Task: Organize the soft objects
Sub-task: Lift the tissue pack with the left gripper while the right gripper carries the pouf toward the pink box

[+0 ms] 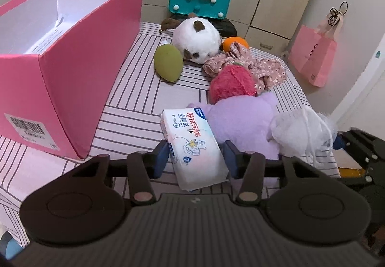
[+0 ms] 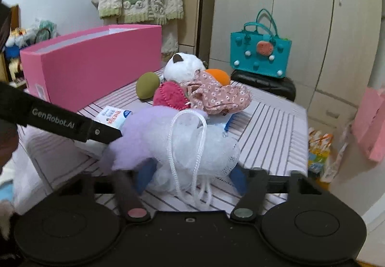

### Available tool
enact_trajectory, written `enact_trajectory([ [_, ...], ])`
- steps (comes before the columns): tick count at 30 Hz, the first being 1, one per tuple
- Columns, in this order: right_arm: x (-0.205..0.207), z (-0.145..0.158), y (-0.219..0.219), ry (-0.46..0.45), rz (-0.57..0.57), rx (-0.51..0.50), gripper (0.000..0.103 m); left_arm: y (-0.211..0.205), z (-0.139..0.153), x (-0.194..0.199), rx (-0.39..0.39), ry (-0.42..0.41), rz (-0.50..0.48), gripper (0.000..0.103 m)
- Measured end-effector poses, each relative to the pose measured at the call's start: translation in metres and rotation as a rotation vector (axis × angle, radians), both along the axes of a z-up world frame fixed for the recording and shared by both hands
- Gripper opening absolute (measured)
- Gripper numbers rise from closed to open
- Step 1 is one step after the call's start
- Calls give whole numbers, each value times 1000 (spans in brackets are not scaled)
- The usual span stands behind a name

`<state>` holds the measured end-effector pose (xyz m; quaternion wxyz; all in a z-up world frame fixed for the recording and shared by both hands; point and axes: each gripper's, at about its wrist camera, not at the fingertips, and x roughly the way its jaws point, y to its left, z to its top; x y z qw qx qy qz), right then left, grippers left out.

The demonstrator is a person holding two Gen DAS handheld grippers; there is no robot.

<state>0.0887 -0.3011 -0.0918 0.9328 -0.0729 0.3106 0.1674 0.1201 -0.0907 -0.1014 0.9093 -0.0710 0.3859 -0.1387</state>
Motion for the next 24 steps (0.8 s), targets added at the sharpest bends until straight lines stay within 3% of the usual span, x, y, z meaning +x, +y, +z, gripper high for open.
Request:
enact_trajectory([
  [13,-20,25,-9,-10,-20,63,32,5,20,-17,63,-38,-98,42],
  [20,-28,28,-4,16,-5,69,32,9,13,-18,123,30,-150,45],
  [24,-24,23,-4,44,-19,66,32,6,11,-19,146,16,-164,47],
])
